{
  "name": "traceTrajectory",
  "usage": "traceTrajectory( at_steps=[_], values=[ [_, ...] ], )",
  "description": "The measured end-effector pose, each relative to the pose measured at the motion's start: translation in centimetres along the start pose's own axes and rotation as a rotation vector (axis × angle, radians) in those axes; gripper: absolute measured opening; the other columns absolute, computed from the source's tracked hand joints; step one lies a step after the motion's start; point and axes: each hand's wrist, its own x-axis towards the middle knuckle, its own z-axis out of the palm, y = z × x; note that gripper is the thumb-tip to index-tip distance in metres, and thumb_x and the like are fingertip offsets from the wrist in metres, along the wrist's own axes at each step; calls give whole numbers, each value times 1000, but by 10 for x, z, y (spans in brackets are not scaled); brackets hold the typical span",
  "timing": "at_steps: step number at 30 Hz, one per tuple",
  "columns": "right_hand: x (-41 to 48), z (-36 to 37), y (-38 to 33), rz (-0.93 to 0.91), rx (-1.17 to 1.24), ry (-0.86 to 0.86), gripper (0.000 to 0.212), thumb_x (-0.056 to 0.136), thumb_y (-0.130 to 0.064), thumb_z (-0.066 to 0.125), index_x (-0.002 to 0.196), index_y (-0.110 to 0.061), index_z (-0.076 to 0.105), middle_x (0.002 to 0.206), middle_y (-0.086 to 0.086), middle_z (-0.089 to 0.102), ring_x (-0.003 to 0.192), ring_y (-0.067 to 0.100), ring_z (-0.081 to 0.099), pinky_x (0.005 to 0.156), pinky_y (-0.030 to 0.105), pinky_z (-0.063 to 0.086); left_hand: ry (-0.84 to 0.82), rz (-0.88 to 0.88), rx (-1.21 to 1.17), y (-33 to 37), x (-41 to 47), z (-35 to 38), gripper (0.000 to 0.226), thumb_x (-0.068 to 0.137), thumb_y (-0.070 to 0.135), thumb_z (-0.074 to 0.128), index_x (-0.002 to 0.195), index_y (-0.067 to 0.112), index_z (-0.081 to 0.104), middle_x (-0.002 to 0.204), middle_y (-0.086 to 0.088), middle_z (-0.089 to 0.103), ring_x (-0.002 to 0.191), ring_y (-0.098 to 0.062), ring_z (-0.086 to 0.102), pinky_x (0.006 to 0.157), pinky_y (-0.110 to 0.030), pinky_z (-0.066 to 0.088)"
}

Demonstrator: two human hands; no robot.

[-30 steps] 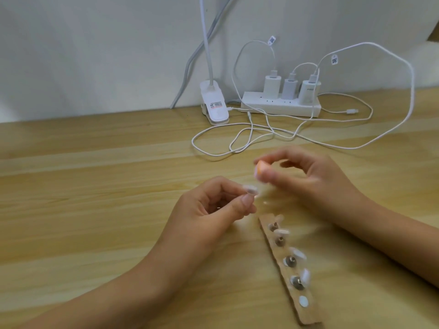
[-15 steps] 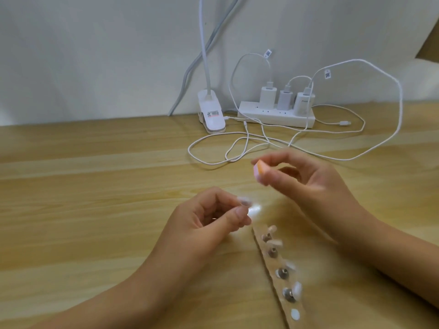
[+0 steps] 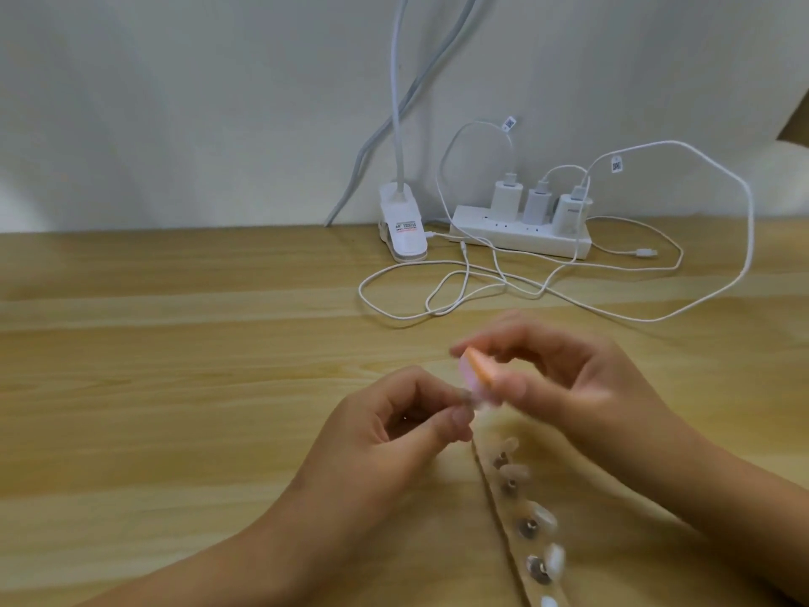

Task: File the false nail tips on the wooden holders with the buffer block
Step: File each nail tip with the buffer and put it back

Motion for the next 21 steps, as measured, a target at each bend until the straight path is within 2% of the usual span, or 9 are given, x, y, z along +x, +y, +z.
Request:
traceTrajectory(
  at_steps=[2,5,7,9,10,12,16,18,21],
  values=[
    [1,-1,2,32,-47,-19,25,77,-47,78,95,-29,77,94,-4,73,92,8,65,83,25,50,4,-5,24,-2,0,1,10,79,35,72,80,25,71,76,5,72,75,-4,64,71,-13,46],
    [2,-1,3,84,41,64,27,76,-48,77,95,-29,77,97,1,74,89,24,65,83,38,53,10,-15,-15,0,0,1,4,79,31,72,78,27,71,76,7,72,75,-2,66,71,-11,47],
    [0,1,0,-19,-68,1,25,78,-44,76,97,-28,77,97,-7,73,87,18,62,80,29,51,13,-13,6,1,0,2,10,80,36,73,76,27,71,74,8,72,72,-1,64,68,-9,45],
    [1,0,4,30,-90,24,24,76,-42,81,93,-26,77,88,-12,72,79,10,60,74,24,48,15,-21,14,0,-1,2,11,77,35,71,77,24,70,74,7,71,73,-3,64,69,-12,46],
    [3,-1,6,81,-42,78,24,74,-43,81,91,-26,77,86,-11,73,77,16,61,74,26,49,15,-22,2,0,-1,1,8,79,32,71,78,24,70,75,7,72,74,-4,65,71,-13,47],
    [2,-3,6,72,19,113,27,75,-47,80,94,-27,76,95,-8,75,88,28,63,82,33,52,9,-22,-19,2,0,1,5,81,30,72,78,27,71,77,8,73,75,-2,66,72,-12,47],
    [-1,1,6,17,-93,29,29,76,-48,78,93,-26,77,93,-12,73,84,12,60,82,29,48,13,-28,14,2,-1,2,7,78,31,71,78,25,70,75,6,72,74,-2,65,70,-11,47],
    [-1,-1,6,63,-22,107,31,76,-49,79,93,-24,77,95,-9,74,88,22,62,86,39,51,6,-31,-2,3,-2,3,5,79,30,74,78,26,71,79,4,73,76,-5,67,73,-14,50],
    [-3,-1,3,-62,-132,41,28,76,-43,75,96,-24,76,95,-8,72,90,21,60,84,28,48,3,-24,31,3,-2,2,7,81,30,74,79,24,70,77,5,73,76,-5,65,74,-16,49]
  ],
)
